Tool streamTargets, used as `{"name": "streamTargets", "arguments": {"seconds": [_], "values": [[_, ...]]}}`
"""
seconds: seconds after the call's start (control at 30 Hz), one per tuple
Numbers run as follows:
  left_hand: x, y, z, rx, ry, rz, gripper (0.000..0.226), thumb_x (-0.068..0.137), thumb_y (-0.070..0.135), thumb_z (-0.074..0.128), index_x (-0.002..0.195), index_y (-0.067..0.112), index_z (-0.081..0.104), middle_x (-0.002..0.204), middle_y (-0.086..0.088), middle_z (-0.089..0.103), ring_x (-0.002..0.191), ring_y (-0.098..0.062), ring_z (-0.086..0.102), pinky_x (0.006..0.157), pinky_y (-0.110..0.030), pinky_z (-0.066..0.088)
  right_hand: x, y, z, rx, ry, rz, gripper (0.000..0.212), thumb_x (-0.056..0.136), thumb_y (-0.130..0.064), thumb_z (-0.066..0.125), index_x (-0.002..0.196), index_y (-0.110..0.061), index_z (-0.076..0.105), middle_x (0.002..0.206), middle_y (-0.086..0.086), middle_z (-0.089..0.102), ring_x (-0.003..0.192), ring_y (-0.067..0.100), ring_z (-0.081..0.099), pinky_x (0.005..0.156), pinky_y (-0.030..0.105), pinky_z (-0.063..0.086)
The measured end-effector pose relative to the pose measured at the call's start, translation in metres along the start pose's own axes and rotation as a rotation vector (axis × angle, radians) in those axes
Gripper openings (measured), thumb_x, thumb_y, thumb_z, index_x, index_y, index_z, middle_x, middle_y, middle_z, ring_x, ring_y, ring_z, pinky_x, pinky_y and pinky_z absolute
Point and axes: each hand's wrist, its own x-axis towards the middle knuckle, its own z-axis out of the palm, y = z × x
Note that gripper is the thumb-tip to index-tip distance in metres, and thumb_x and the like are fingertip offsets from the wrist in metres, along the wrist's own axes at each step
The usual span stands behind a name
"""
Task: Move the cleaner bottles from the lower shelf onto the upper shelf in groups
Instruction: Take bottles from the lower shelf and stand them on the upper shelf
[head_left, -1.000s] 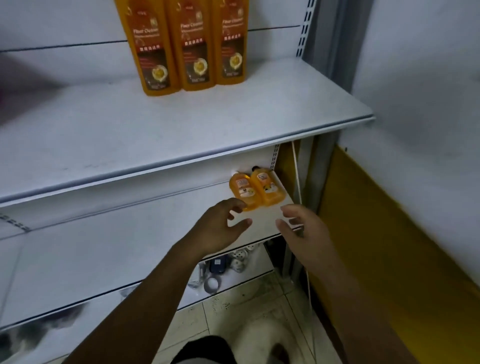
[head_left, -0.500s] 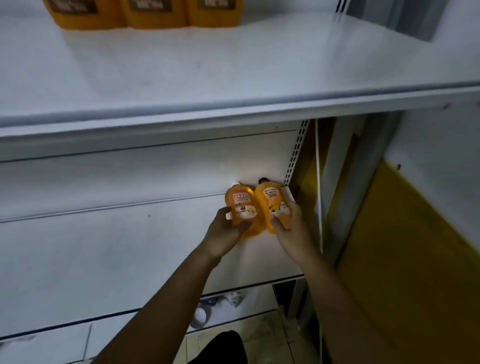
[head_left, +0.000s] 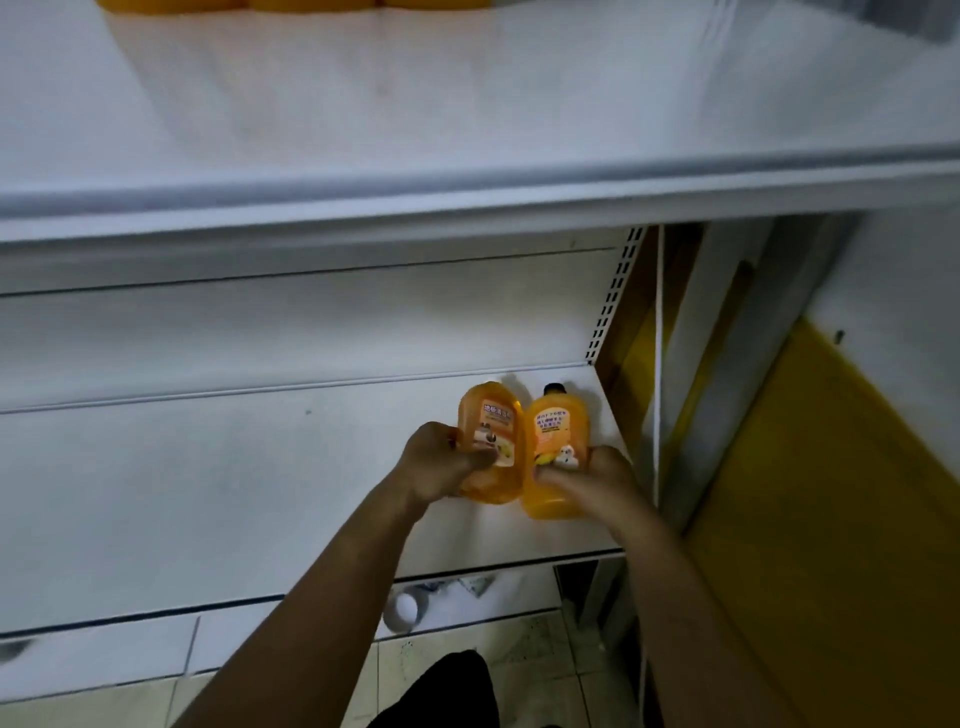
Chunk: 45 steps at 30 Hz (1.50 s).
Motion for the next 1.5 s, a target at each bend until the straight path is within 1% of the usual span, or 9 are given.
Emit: {"name": "streamTargets", "arguments": {"seconds": [0.1, 0.27, 0.37, 0.5, 0.57, 0.7, 0.87, 1.27, 1.5], "values": [[-0.03, -0.003, -0.017, -0.135, -0.066, -0.073, 0.055, 0.079, 0.041, 0.089, 0.123, 0.012, 0.072, 0.113, -0.01, 0.078, 0.097, -0.026, 0.078, 0.086, -0.048, 0.065, -0.035, 0.0, 0.006, 0.253, -0.03, 0.109, 0.069, 0.072, -0.044, 0.09, 0.129, -0.016, 0.063, 0.124, 0.006, 0.069, 0.112, 0.029, 0.065, 0.101, 0.047, 0.053], [-0.1, -0.004, -0.05, -0.27, -0.139, -0.085, 0.059, 0.075, 0.027, 0.091, 0.127, 0.009, 0.069, 0.115, -0.012, 0.078, 0.104, -0.033, 0.076, 0.095, -0.054, 0.06, -0.115, -0.015, 0.012, 0.386, -0.096, 0.033, 0.109, 0.03, -0.059, 0.102, 0.125, -0.019, 0.067, 0.121, 0.005, 0.076, 0.112, 0.031, 0.072, 0.103, 0.057, 0.055], [-0.147, -0.004, -0.071, -0.422, -0.203, -0.077, 0.049, 0.085, 0.005, 0.081, 0.131, 0.006, 0.065, 0.119, -0.018, 0.075, 0.111, -0.041, 0.072, 0.094, -0.052, 0.06, -0.16, -0.028, 0.012, 0.412, -0.184, -0.01, 0.101, 0.035, -0.041, 0.104, 0.126, -0.018, 0.066, 0.117, 0.007, 0.078, 0.11, 0.031, 0.074, 0.1, 0.057, 0.057], [-0.204, -0.008, -0.09, -0.531, -0.28, -0.049, 0.077, 0.07, 0.012, 0.082, 0.141, 0.005, 0.054, 0.13, -0.024, 0.069, 0.118, -0.043, 0.068, 0.093, -0.05, 0.06, -0.208, -0.046, 0.014, 0.275, -0.224, -0.112, 0.08, 0.055, -0.021, 0.099, 0.126, -0.03, 0.062, 0.115, -0.003, 0.077, 0.107, 0.017, 0.073, 0.092, 0.043, 0.059], [-0.231, -0.009, -0.095, -0.556, -0.249, -0.027, 0.074, 0.073, 0.012, 0.079, 0.141, 0.007, 0.053, 0.128, -0.021, 0.07, 0.116, -0.04, 0.07, 0.088, -0.046, 0.061, -0.229, -0.054, 0.014, 0.205, -0.253, -0.162, 0.069, 0.062, -0.028, 0.092, 0.122, -0.038, 0.059, 0.116, -0.012, 0.074, 0.107, 0.009, 0.07, 0.088, 0.034, 0.056], [-0.287, -0.006, -0.098, -0.596, -0.007, 0.027, 0.06, 0.084, 0.025, 0.079, 0.139, 0.021, 0.056, 0.126, -0.007, 0.074, 0.118, -0.032, 0.071, 0.091, -0.043, 0.061, -0.268, -0.065, 0.021, 0.188, -0.282, -0.238, 0.055, 0.068, -0.047, 0.081, 0.118, -0.038, 0.062, 0.111, -0.018, 0.075, 0.104, 0.005, 0.071, 0.089, 0.032, 0.056], [-0.372, 0.002, -0.118, -0.549, 0.364, 0.217, 0.049, 0.084, 0.035, 0.085, 0.126, 0.025, 0.062, 0.115, 0.002, 0.078, 0.109, -0.023, 0.074, 0.083, -0.031, 0.061, -0.308, -0.089, 0.023, 0.126, -0.367, -0.411, 0.035, 0.08, -0.023, 0.083, 0.109, -0.028, 0.064, 0.09, -0.032, 0.074, 0.084, -0.012, 0.07, 0.062, 0.006, 0.051], [-0.528, 0.007, -0.209, -0.508, 0.8, 0.486, 0.072, 0.068, 0.048, 0.093, 0.128, 0.021, 0.063, 0.115, -0.008, 0.076, 0.111, -0.031, 0.073, 0.088, -0.038, 0.061, -0.397, -0.186, 0.105, 0.088, -0.665, -0.782, 0.05, 0.069, -0.039, 0.082, 0.115, -0.029, 0.064, 0.099, -0.023, 0.077, 0.09, -0.002, 0.074, 0.067, 0.009, 0.054], [-0.593, -0.029, -0.29, -0.526, 0.992, 0.555, 0.067, 0.077, 0.032, 0.085, 0.135, 0.014, 0.057, 0.12, -0.01, 0.074, 0.113, -0.034, 0.072, 0.092, -0.048, 0.06, -0.45, -0.239, 0.208, 0.092, -0.719, -0.904, 0.061, 0.07, -0.05, 0.08, 0.126, -0.03, 0.064, 0.111, -0.013, 0.078, 0.097, 0.006, 0.076, 0.07, 0.021, 0.062]]}}
